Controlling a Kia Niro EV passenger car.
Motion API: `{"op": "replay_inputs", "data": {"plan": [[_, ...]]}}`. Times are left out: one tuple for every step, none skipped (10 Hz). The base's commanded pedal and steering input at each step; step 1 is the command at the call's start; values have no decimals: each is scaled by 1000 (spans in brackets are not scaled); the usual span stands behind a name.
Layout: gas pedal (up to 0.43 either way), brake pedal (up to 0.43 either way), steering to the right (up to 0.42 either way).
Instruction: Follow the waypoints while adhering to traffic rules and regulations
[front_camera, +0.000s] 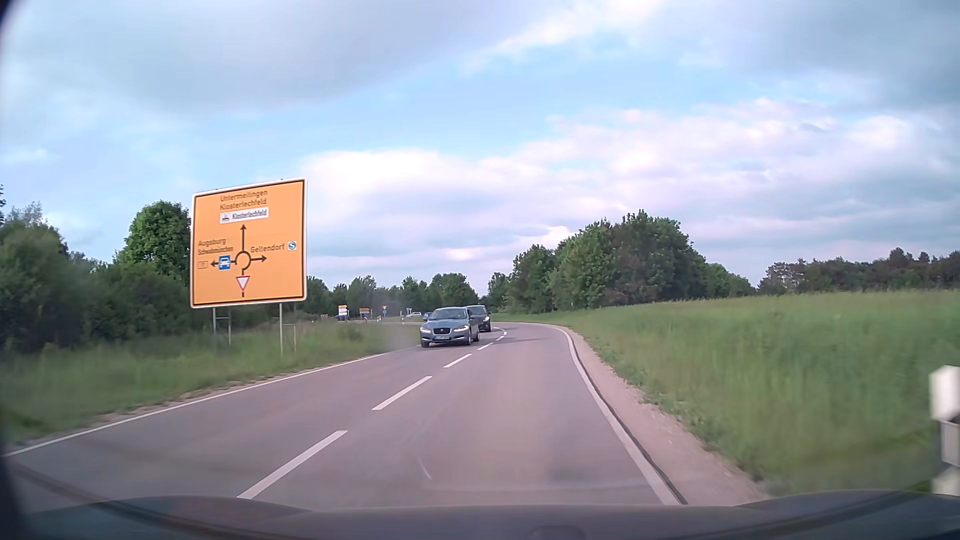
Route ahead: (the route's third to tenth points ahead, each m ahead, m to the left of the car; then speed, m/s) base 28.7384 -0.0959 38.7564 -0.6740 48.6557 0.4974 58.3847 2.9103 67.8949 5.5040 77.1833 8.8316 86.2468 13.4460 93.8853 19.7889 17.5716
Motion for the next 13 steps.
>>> {"op": "replay_inputs", "data": {"plan": [[0, 0, 21], [0, 0, 21], [0, 0, 21], [0, 0, 19], [0, 0, 18], [0, 0, 16], [0, 0, 11], [0, 0, 2], [0, 0, -3], [0, 0, -2], [0, 0, -1], [0, 0, -2], [0, 0, -4]]}}
